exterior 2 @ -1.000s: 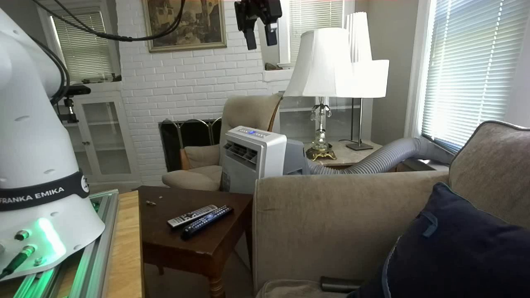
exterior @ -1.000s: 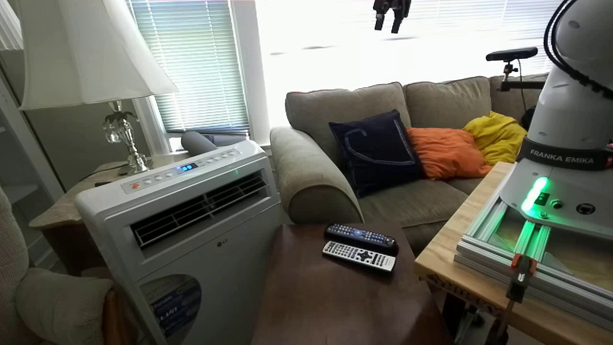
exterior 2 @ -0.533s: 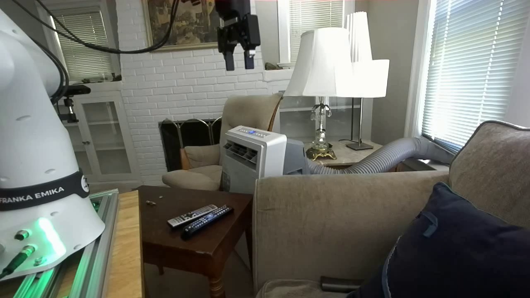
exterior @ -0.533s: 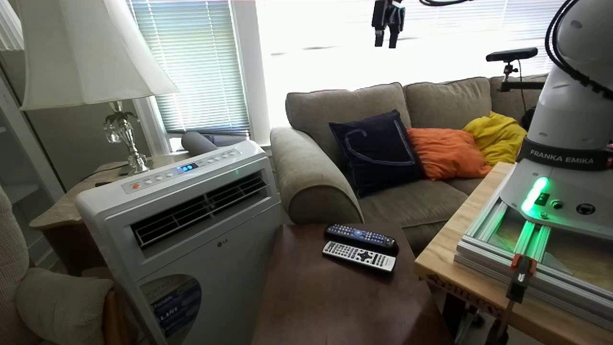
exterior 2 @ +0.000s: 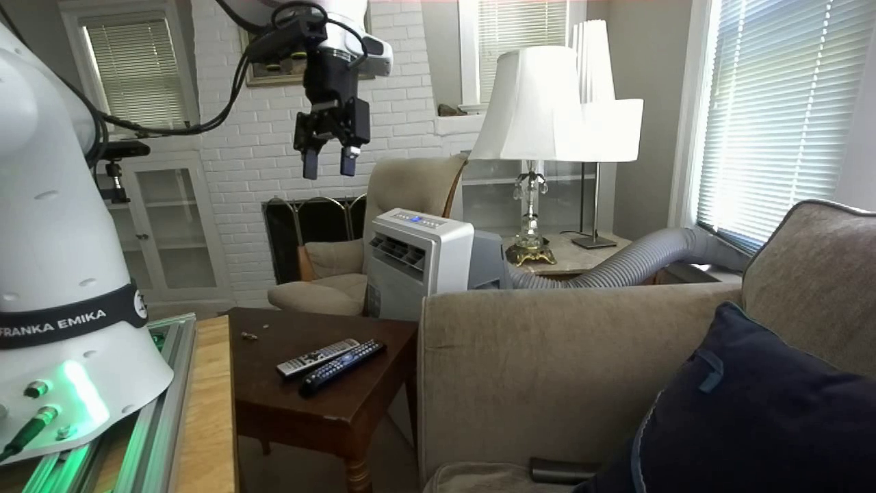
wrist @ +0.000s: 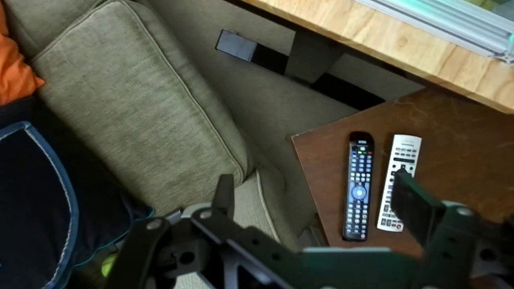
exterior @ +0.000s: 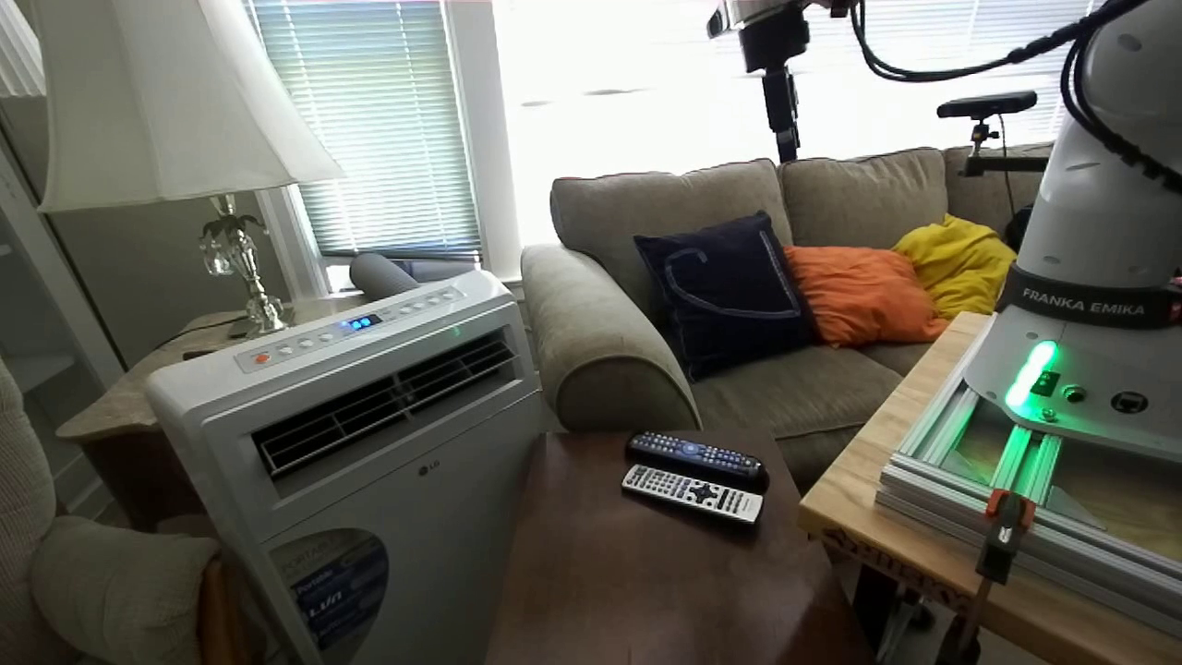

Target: Put both remotes on the left side of the sofa

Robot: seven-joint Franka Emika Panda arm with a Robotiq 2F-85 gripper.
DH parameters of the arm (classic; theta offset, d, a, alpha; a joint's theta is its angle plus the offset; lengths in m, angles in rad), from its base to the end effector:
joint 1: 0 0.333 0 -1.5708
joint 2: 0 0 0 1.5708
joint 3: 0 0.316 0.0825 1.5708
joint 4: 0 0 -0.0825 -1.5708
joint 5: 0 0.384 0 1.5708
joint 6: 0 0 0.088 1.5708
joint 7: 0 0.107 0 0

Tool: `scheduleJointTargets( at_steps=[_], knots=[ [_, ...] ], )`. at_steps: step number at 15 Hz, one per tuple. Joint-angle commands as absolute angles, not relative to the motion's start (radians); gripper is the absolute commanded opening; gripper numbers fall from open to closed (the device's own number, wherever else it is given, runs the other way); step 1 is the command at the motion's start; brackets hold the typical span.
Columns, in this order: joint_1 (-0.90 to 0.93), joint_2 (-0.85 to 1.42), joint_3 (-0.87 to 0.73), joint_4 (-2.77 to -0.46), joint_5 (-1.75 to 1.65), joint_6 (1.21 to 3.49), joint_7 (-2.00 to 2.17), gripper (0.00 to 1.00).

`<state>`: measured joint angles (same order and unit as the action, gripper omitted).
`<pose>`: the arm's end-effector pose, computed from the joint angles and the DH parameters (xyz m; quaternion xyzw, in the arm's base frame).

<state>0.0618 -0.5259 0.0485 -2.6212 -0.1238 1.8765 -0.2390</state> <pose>0.3483 0.0286 0.4038 0.9728 0.1923 -0.1139 0.0611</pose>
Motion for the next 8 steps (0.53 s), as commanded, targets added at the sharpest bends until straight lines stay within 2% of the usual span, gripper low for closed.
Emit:
scheduleJointTargets(
  at_steps=[1, 8],
  knots=[
    [0.087, -0.54, 0.055, -2.691, -0.173, 2.0, -0.23, 1.0],
    [0.125, -0.427, 0.048, -2.717, -0.091, 2.241, -0.202, 1.0]
  ],
)
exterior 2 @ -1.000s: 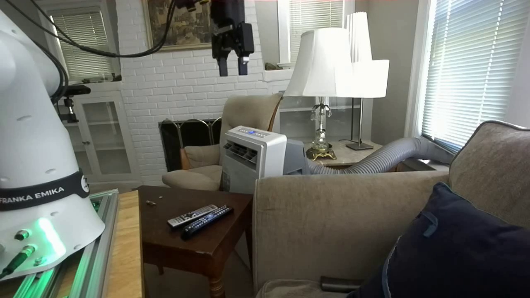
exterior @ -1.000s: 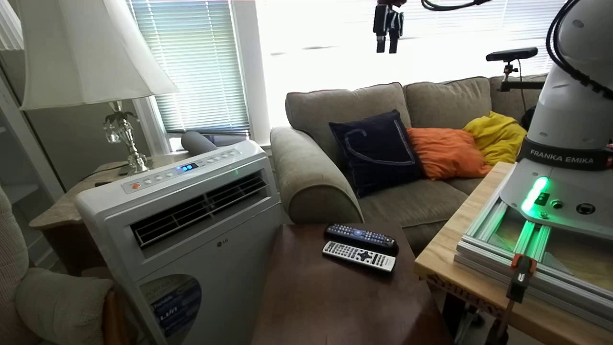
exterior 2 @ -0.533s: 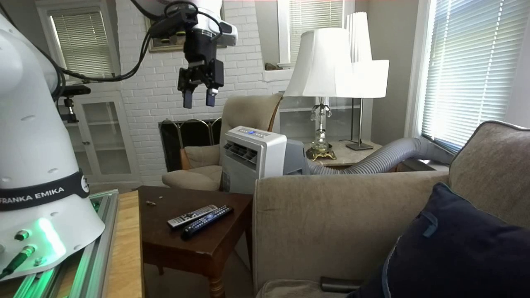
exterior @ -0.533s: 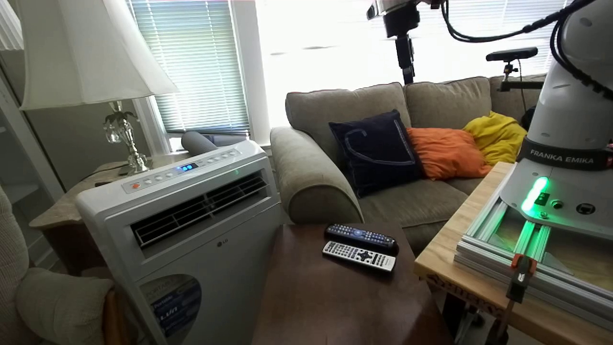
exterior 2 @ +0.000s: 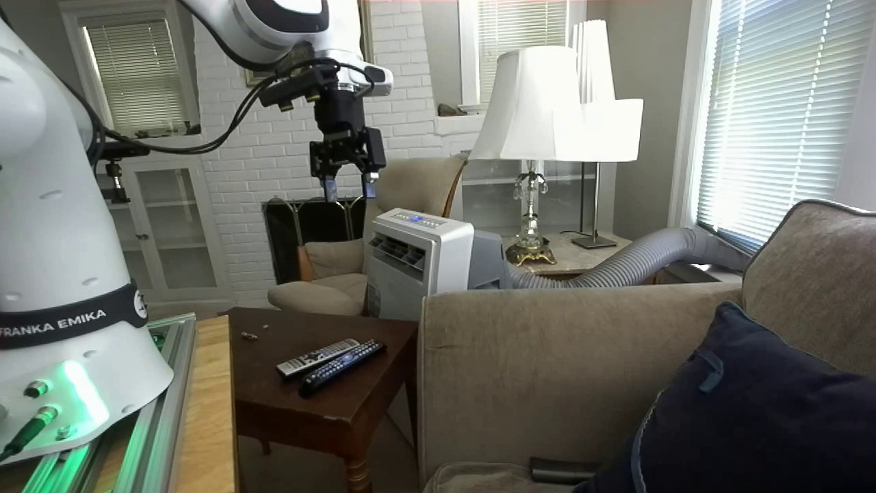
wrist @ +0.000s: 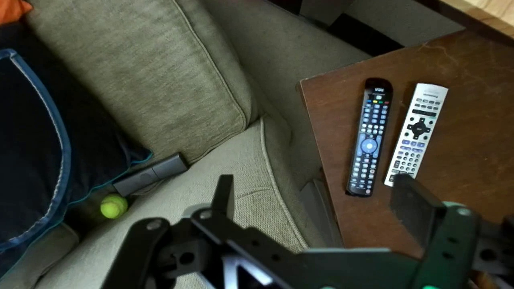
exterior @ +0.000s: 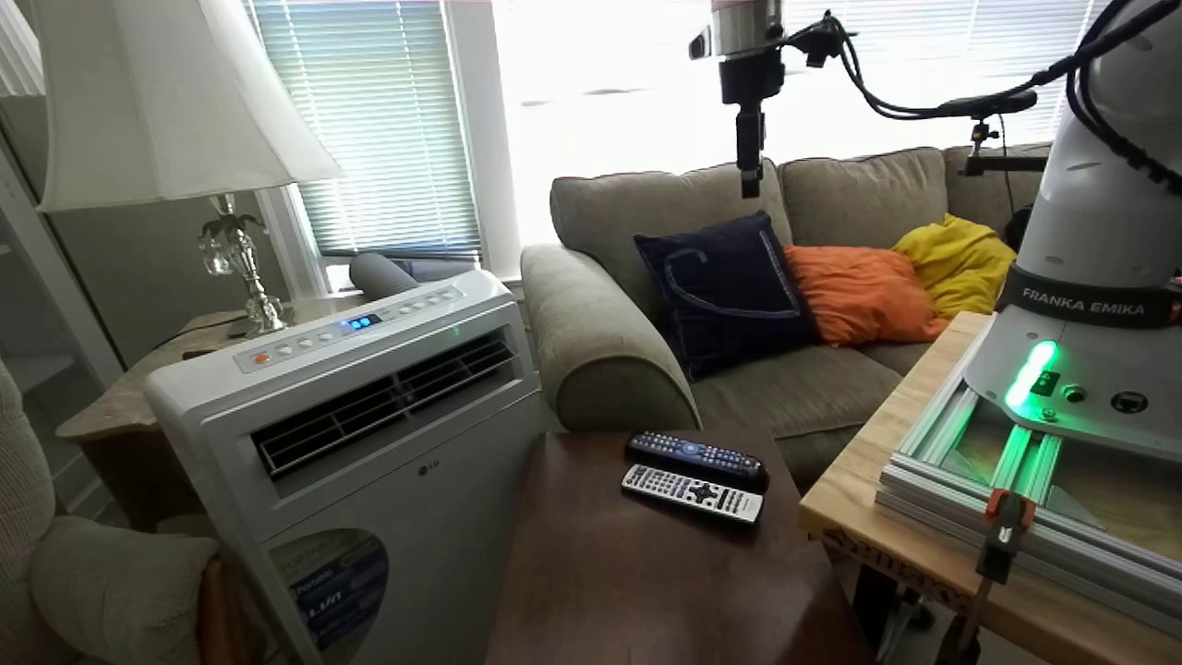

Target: Put both remotes on the left side of the sofa

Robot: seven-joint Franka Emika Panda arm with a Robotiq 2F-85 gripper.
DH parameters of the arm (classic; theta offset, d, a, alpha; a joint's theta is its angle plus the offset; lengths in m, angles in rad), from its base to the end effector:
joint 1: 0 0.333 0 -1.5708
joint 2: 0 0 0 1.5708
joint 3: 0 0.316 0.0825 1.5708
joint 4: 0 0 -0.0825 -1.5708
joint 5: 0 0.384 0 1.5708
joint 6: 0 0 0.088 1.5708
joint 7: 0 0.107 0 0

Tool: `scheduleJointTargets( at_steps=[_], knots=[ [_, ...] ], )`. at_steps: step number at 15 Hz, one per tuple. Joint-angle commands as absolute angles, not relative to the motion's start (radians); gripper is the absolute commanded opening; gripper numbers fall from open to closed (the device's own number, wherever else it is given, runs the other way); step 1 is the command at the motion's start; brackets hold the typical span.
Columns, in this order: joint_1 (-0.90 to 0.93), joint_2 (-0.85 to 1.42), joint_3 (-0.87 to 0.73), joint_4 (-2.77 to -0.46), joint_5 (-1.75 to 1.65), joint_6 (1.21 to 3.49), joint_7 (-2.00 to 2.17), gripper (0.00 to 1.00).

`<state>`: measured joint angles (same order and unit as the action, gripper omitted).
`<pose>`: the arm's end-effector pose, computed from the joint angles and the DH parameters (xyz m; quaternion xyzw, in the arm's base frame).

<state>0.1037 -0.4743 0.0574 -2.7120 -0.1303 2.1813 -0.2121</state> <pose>0.3601 0.0522 0.3674 0.9730 0.2196 -0.0308 0.0645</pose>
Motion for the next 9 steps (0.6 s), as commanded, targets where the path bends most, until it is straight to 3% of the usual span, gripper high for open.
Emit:
scheduleJointTargets(
  at_steps=[1, 9],
  knots=[
    [0.13, -0.414, 0.045, -2.718, -0.078, 2.247, -0.21, 1.0],
    [0.141, -0.385, 0.057, -2.716, -0.063, 2.227, -0.226, 1.0]
  ],
)
